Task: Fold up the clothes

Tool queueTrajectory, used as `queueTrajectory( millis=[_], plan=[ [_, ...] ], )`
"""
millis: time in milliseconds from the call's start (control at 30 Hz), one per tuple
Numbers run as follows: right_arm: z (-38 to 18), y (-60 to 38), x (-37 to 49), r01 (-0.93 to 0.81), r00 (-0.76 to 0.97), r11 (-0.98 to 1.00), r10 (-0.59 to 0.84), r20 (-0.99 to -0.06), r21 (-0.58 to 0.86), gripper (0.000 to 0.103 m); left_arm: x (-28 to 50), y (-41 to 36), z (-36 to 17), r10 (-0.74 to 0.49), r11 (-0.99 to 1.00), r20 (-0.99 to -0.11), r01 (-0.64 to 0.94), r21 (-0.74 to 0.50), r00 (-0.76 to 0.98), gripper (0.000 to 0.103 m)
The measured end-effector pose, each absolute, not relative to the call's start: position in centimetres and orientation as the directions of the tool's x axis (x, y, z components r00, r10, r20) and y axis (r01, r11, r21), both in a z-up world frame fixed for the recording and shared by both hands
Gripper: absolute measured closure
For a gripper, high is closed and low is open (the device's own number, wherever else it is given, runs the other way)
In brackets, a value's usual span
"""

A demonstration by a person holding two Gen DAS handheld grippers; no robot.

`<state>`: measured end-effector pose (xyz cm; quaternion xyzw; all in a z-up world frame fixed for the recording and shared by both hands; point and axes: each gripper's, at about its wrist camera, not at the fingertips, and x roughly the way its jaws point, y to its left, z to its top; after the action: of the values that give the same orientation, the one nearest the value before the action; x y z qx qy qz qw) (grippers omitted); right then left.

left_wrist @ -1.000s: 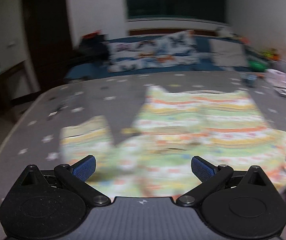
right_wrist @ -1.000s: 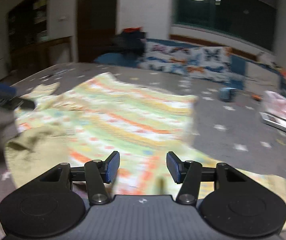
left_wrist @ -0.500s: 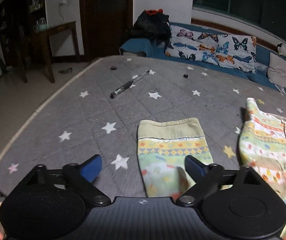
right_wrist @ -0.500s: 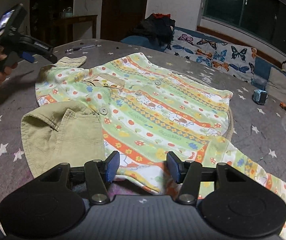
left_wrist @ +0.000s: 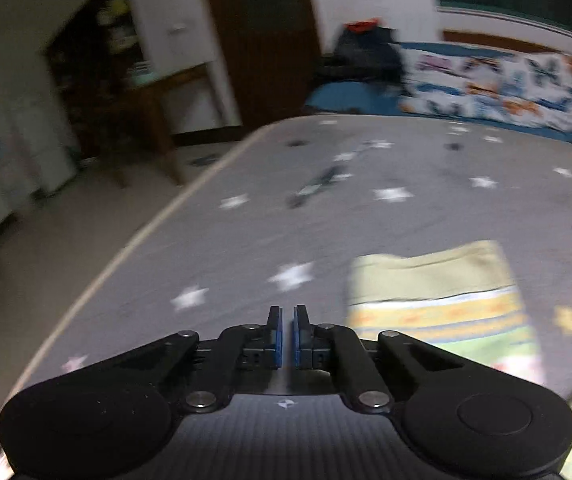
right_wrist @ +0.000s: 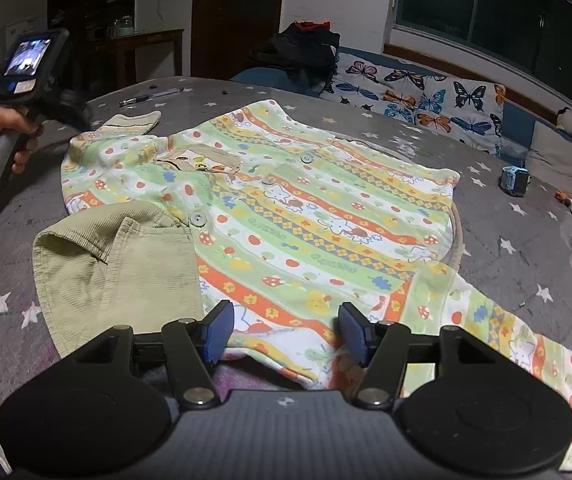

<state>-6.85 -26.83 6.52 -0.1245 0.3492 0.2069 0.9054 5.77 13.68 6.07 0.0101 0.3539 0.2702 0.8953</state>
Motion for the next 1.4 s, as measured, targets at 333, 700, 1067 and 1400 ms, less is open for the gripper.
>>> queueTrajectory(
  millis=[333,700,1067,1400],
  plan=[
    [6.5,-26.7,-6.9,-0.456,0.675,0.886,0.28,-0.683,-0.087,0.04,3.7,15.2,8.3,0.305,0.92,-0.641,-0.391,0.009,0.704,0.05],
    [6.6,-26.9,-6.9,-0.455,0.671,0.886,0.274,-0.689,-0.091,0.038,8.3,13.2,6.7,0.204,0.969,-0.663,-0.245,0.032,0.721,0.088],
    [6.6,-27.2,-6.8,-0.45,0.674,0.89,0.282,-0.683,-0.077,0.035,4.7,15.9,6.7,0.504,0.829,-0.59,-0.546,0.124,0.631,0.097],
    [6.3,-29.0,-6.5,-0.422,0.65,0.907,0.295,-0.7,-0.01,0.035,1.9,16.3,6.6,0.615,0.735,-0.602,-0.647,0.203,0.51,0.093]
  ],
)
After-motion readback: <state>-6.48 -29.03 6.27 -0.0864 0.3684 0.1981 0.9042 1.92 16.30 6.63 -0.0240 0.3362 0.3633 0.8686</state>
